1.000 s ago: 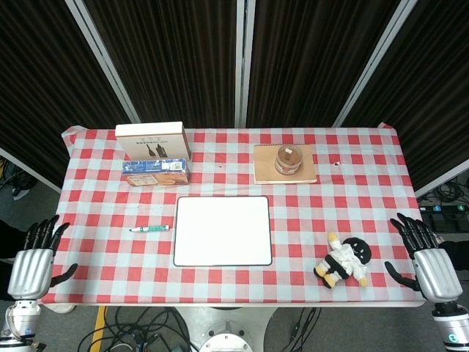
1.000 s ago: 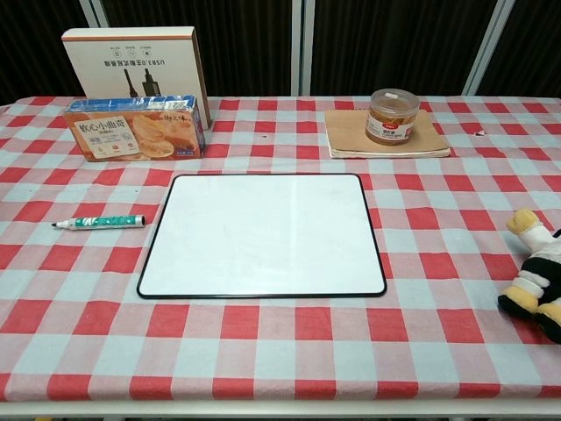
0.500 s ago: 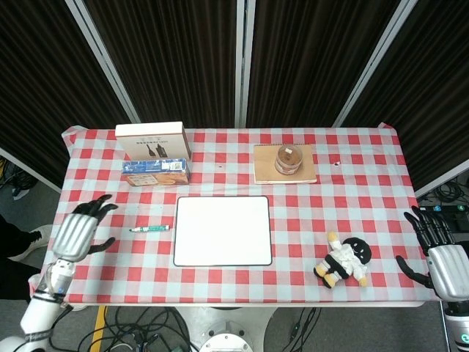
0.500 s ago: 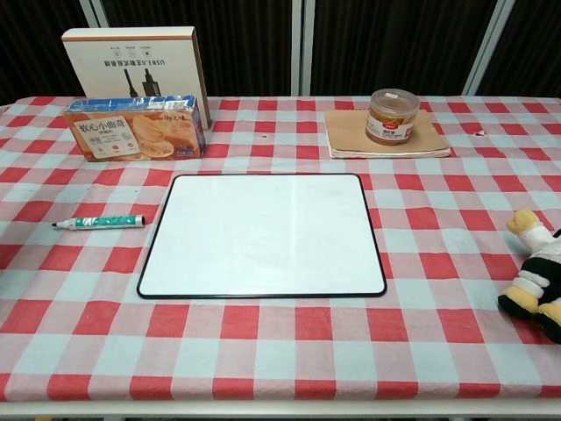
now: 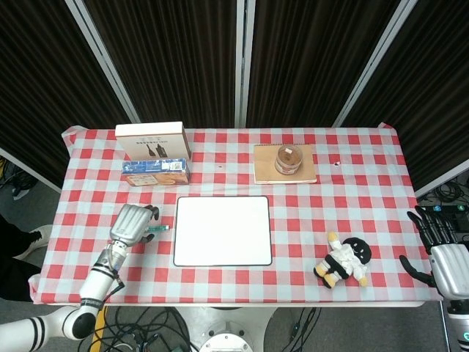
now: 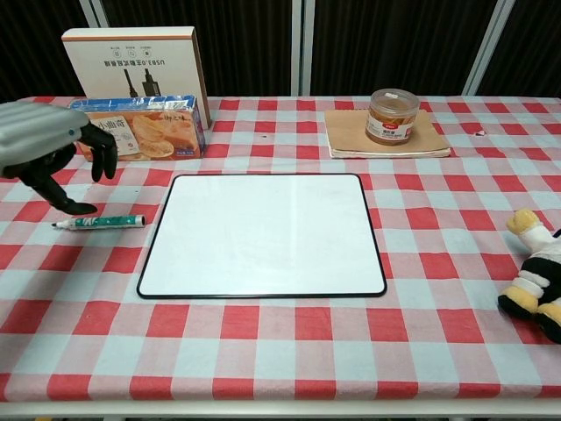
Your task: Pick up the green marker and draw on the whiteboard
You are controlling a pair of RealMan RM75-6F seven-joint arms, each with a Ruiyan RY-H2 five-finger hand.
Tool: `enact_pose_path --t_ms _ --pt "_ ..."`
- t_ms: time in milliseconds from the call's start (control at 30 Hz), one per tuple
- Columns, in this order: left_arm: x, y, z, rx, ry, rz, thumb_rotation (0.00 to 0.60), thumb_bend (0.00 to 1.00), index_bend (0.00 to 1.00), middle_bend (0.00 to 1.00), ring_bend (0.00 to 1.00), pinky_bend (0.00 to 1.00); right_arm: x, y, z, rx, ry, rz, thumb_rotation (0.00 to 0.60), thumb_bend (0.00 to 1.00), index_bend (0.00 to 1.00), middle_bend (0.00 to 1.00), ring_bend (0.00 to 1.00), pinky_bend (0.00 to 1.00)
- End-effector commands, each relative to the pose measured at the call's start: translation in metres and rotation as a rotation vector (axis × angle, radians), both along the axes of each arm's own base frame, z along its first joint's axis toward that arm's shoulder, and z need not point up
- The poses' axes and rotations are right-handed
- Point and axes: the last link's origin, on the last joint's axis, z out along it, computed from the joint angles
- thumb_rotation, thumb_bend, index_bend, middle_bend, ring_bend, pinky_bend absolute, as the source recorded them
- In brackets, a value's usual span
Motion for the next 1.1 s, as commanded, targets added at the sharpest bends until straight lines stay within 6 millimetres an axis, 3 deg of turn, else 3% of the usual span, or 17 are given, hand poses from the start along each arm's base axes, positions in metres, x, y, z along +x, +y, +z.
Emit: enact_pose_path --t_ms 33,333,1100 --pt "0.019 0.005 -0.026 -0.040 0.041 0.030 0.600 0.19 0.47 0.47 0.79 0.91 -0.001 -0.002 -0.001 0.005 -0.004 -0.002 0.600 0.20 0.00 0.00 0.00 0.00" --pt "0.021 0.013 -0.048 -0.072 0.087 0.115 0.600 0.25 0.46 0.47 0.80 0.91 -0.006 -0.002 -0.002 0.013 -0.010 -0.023 0.600 0.20 0.00 0.00 0.00 0.00" --pt "0.005 0.019 -0.052 -0.050 0.146 0.180 0.600 0.29 0.48 0.49 0.83 0.92 -0.012 -0.001 -0.002 0.025 -0.016 -0.052 0.600 0.20 0.00 0.00 0.00 0.00"
